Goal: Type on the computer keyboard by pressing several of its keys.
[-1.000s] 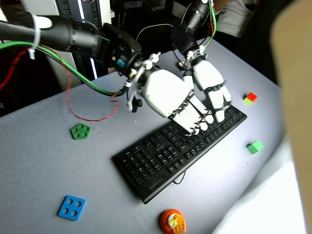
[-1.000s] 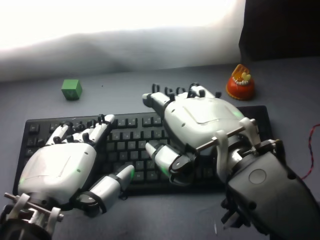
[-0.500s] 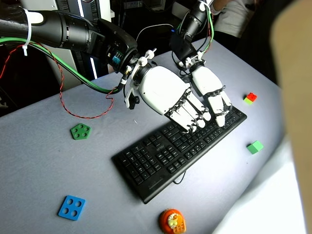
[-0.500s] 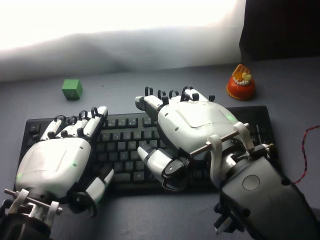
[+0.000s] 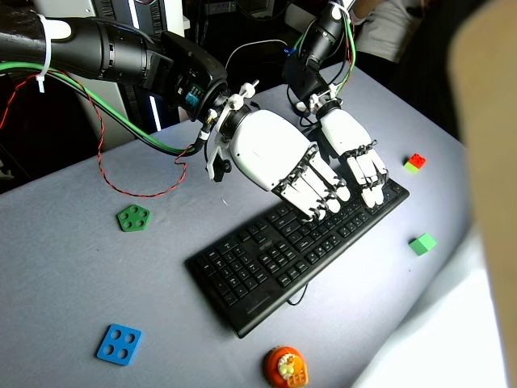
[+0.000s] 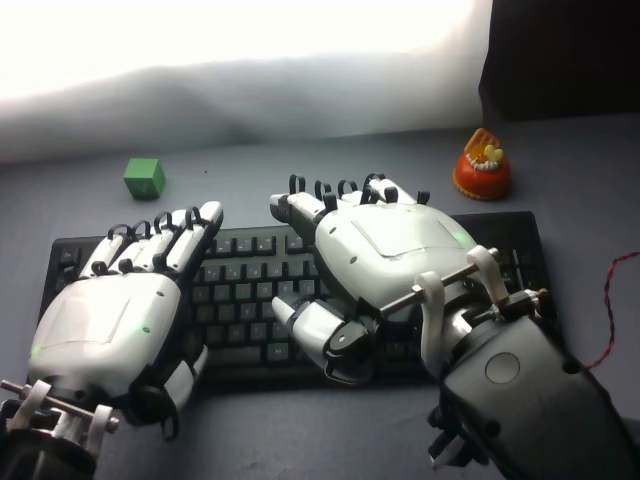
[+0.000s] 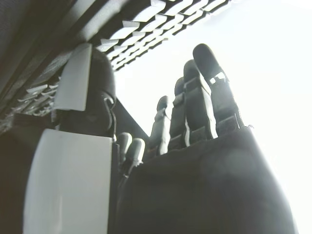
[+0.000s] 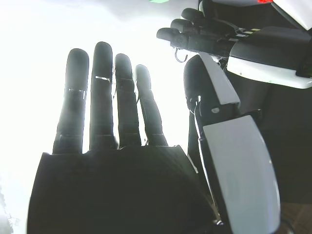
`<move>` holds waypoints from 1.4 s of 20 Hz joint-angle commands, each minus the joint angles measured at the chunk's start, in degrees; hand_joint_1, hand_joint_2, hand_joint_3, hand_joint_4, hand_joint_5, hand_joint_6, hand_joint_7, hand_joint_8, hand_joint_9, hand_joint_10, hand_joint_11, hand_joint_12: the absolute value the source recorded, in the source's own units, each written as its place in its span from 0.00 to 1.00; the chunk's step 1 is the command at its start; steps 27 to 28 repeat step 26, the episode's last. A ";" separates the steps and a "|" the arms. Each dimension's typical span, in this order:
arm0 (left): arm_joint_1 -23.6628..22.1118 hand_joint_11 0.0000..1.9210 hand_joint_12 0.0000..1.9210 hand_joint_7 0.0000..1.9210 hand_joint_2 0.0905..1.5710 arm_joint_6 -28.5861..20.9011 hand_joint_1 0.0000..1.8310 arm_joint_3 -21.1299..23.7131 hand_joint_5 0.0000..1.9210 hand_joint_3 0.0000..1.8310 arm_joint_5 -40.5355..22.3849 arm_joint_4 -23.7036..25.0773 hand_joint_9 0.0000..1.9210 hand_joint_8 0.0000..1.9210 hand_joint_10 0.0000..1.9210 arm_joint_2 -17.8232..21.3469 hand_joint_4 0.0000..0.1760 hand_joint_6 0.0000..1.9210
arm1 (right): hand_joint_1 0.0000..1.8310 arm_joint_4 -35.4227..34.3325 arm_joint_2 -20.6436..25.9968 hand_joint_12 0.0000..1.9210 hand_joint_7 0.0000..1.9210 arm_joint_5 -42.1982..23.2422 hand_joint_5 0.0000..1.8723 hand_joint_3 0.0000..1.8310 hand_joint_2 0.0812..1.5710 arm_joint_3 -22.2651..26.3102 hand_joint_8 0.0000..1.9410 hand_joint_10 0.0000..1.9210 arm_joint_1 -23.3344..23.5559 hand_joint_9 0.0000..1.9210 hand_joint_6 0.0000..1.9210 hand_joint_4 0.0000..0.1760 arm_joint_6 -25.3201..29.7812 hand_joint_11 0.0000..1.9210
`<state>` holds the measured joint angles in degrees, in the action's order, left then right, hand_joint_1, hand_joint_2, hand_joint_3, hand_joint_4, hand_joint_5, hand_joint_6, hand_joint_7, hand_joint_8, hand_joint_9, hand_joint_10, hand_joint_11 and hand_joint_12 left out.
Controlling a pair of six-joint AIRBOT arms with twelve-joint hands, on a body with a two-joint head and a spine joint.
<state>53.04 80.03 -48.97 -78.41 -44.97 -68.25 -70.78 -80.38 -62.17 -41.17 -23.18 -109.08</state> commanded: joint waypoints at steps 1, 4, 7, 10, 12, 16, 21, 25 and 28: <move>-0.23 0.00 0.62 0.07 0.76 0.15 0.47 0.01 0.01 0.01 -3.57 3.15 0.13 0.00 0.02 0.86 0.35 0.00 | 0.37 5.41 -0.01 0.79 0.18 -2.44 0.11 0.00 0.84 0.32 0.00 0.31 0.01 0.12 0.09 0.00 0.42 0.00; -1.03 0.00 0.63 0.08 0.84 0.15 0.05 0.45 0.01 0.01 -1.68 3.88 0.14 0.00 0.02 2.93 0.17 0.00 | 0.38 5.41 0.00 0.80 0.19 -2.62 0.13 0.00 0.83 0.63 0.00 0.32 -0.11 0.12 0.10 0.00 0.38 0.00; -1.80 0.00 0.63 0.08 0.81 0.14 0.00 0.66 0.02 0.00 0.43 3.87 0.15 0.00 0.02 5.04 0.22 0.01 | 0.36 5.41 0.03 0.79 0.19 -2.74 0.12 0.00 0.84 0.89 0.00 0.32 -0.31 0.12 0.09 0.00 0.34 0.00; -2.32 0.00 0.64 0.09 0.80 -0.05 0.00 1.17 0.03 0.00 2.60 3.48 0.15 0.00 0.03 7.03 0.23 0.01 | 0.38 5.45 0.02 0.80 0.20 -2.71 0.13 0.00 0.84 0.91 0.01 0.33 -0.24 0.13 0.10 0.00 0.27 0.00; -2.70 0.00 0.63 0.11 0.80 -0.41 0.00 1.87 0.05 0.00 4.36 3.21 0.16 0.01 0.03 8.50 0.18 0.01 | 0.34 6.02 0.02 0.80 0.21 -2.73 0.13 0.00 0.83 0.94 0.01 0.34 -0.20 0.13 0.10 0.00 0.32 0.00; -3.84 0.00 0.69 0.23 0.83 -0.55 0.00 3.62 0.17 0.00 7.31 3.18 0.23 0.03 0.05 11.84 0.02 0.03 | 0.09 6.52 -0.08 0.82 0.32 -2.76 0.25 0.00 0.85 1.16 0.04 0.39 -0.42 0.21 0.17 0.00 0.39 0.01; -5.19 0.14 0.97 0.38 0.88 -0.60 0.07 5.35 0.36 0.00 10.32 3.18 0.31 0.51 0.72 14.91 0.00 0.35 | 0.06 6.56 -0.24 1.00 0.40 -2.80 0.39 0.00 0.88 1.27 0.64 0.84 -0.50 0.32 0.56 0.00 0.38 0.24; -5.13 0.36 1.00 0.50 0.95 -0.98 0.06 5.65 0.40 0.01 11.38 3.17 0.47 0.82 0.95 16.46 0.00 0.80 | 0.08 10.20 0.01 1.00 0.56 -3.56 0.48 0.01 0.93 1.26 0.79 0.96 -1.38 0.52 0.83 0.00 0.39 0.45; -5.07 0.38 1.00 0.53 0.97 -1.07 0.07 5.69 0.42 0.01 11.43 3.17 0.50 0.81 0.94 16.84 0.00 0.83 | 0.09 11.09 0.38 1.00 0.58 -3.64 0.49 0.01 0.94 1.27 0.79 0.96 -1.52 0.55 0.84 0.00 0.36 0.48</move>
